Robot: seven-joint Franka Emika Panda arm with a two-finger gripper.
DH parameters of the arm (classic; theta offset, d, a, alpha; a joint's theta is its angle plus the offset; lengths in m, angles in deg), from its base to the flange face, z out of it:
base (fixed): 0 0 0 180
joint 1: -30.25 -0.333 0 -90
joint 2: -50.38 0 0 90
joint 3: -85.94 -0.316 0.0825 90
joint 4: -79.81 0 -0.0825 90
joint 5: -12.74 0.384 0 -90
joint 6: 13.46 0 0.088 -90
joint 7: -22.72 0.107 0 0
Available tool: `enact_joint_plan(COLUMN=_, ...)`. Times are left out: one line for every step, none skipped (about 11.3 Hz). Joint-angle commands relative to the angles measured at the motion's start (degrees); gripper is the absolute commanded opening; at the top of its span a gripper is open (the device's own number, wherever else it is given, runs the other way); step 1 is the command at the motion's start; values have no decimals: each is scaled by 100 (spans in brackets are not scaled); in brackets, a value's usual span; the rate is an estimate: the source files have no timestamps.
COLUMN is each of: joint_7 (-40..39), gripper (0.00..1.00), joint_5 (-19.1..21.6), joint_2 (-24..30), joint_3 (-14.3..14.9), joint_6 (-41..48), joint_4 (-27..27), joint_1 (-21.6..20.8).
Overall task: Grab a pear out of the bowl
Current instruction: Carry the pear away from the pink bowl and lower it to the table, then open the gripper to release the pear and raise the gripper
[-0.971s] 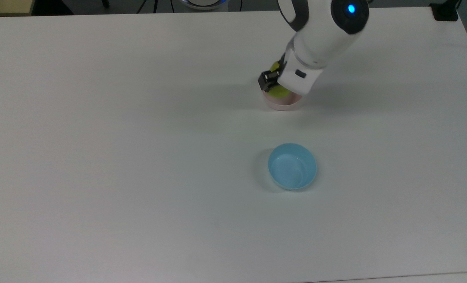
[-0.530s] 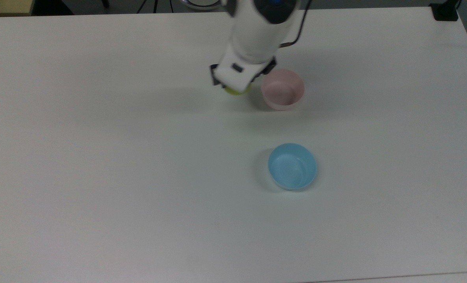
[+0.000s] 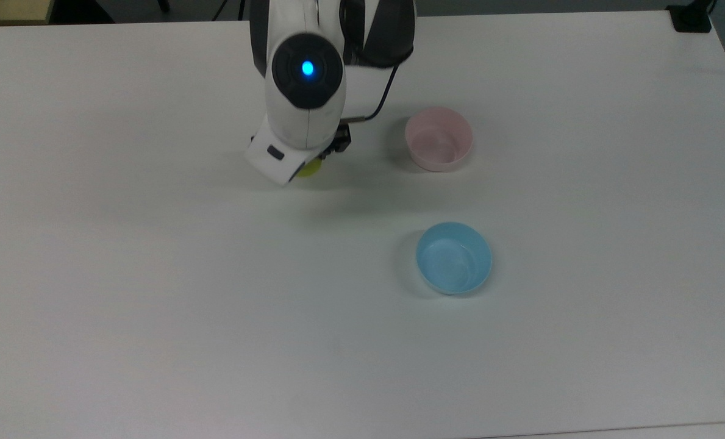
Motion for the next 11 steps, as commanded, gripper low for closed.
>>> enact_joint_plan(joint_7=71, gripper=79, joint_5=-151, joint_2=-185, joint_3=21, joint_6=-333, joint_4=105, joint_1=13)
enact_joint_plan(joint_7=140, gripper=87, joint_5=-169, joint_2=-221, joint_3=21, joint_6=-359, joint_4=157, joint_1=4)
enact_joint_plan(joint_7=246, gripper=95, joint_5=-247, joint_2=-256, joint_3=21, joint_6=-421, joint_4=175, joint_1=-14)
enact_joint_plan(joint_7=395, gripper=100, joint_5=-257, joint_2=-256, joint_3=21, joint_6=-430, joint_4=167, joint_1=-14)
enact_joint_plan(joint_7=413, gripper=100, joint_5=-257, joint_2=-204, joint_3=21, joint_6=-387, joint_4=158, joint_1=-23)
enact_joint_plan(joint_7=509, gripper=100, joint_5=-257, joint_2=-64, joint_3=30, joint_6=-334, joint_4=140, joint_1=-23)
enact_joint_plan(joint_7=676, gripper=100, joint_5=-257, joint_2=189, joint_3=21, joint_6=-177, joint_4=140, joint_1=-14)
enact_joint_plan(joint_7=729, gripper=100, joint_5=-248, joint_2=436, joint_3=21, joint_6=68, joint_4=114, joint_1=-14)
enact_joint_plan(joint_7=739, gripper=100, joint_5=-239, joint_2=725, joint_3=21, joint_6=280, joint_4=114, joint_1=-14)
enact_joint_plan(joint_7=739, gripper=100, joint_5=-230, joint_2=989, joint_3=21, joint_6=543, joint_4=105, joint_1=-14)
enact_joint_plan(joint_7=747, gripper=100, joint_5=-195, joint_2=1270, joint_3=30, joint_6=728, joint_4=105, joint_1=3)
